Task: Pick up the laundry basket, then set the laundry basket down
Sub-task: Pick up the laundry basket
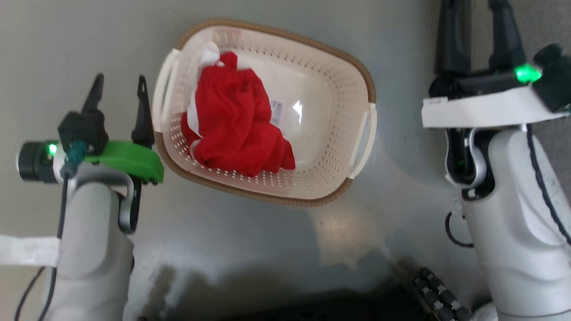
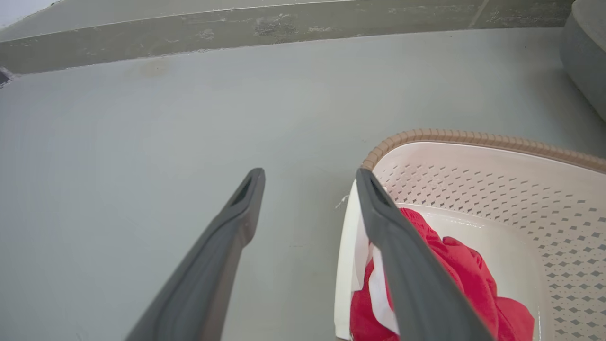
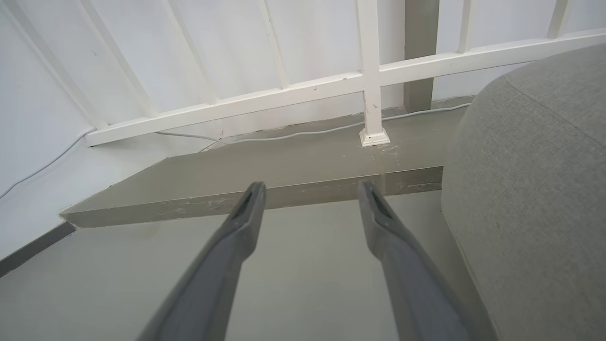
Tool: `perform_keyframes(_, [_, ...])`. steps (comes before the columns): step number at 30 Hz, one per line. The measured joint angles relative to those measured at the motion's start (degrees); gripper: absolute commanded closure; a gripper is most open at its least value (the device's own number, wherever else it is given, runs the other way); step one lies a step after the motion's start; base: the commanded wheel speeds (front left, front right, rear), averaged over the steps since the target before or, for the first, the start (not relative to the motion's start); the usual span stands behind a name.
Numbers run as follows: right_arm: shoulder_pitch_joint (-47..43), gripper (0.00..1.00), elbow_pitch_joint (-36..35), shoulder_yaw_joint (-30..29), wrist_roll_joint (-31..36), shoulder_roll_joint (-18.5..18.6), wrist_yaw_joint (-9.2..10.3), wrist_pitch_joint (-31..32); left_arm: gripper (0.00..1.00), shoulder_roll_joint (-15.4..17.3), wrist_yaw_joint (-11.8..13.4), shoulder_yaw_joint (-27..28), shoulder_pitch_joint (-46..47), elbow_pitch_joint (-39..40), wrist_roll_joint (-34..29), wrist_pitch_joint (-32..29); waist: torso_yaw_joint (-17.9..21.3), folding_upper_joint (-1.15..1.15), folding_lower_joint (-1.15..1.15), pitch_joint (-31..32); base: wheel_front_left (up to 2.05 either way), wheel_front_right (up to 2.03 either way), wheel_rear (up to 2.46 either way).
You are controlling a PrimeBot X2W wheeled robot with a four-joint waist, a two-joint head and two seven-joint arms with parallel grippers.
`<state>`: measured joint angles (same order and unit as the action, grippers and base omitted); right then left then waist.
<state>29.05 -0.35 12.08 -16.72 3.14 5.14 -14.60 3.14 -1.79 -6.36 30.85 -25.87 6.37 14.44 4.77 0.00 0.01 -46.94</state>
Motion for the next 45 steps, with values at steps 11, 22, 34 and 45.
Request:
perform_keyframes(11, [3.39,0.00,0.03,-0.40,-0.96,0.13,0.09,0.00,0.00,0.83,-1.81,-1.54,5.96,-4.45,-1.14,0.00,1.97,0.00,0.00,-6.85,0.00,0.00,0.00])
perform_keyframes(22, [5.10,0.00,0.04,-0.10,-1.70,0.14,0.51,0.00,0.00,1.71,-2.25,-1.59,8.82,-8.94,-1.54,0.00,3.84,0.00,0.00,-9.08,0.00,0.00,0.00])
perform_keyframes(34, [5.61,0.00,0.12,-0.08,-2.10,0.13,0.54,0.00,1.00,1.77,-2.25,-1.37,10.56,-11.11,-1.60,0.00,4.31,0.00,0.00,-9.32,0.00,0.00,0.00])
perform_keyframes(45, [5.75,0.00,0.44,-0.09,-2.53,0.13,0.89,0.00,1.00,1.64,-2.25,-1.14,10.60,-11.93,-1.60,-0.01,4.11,0.00,-0.01,-8.80,0.00,0.00,0.00])
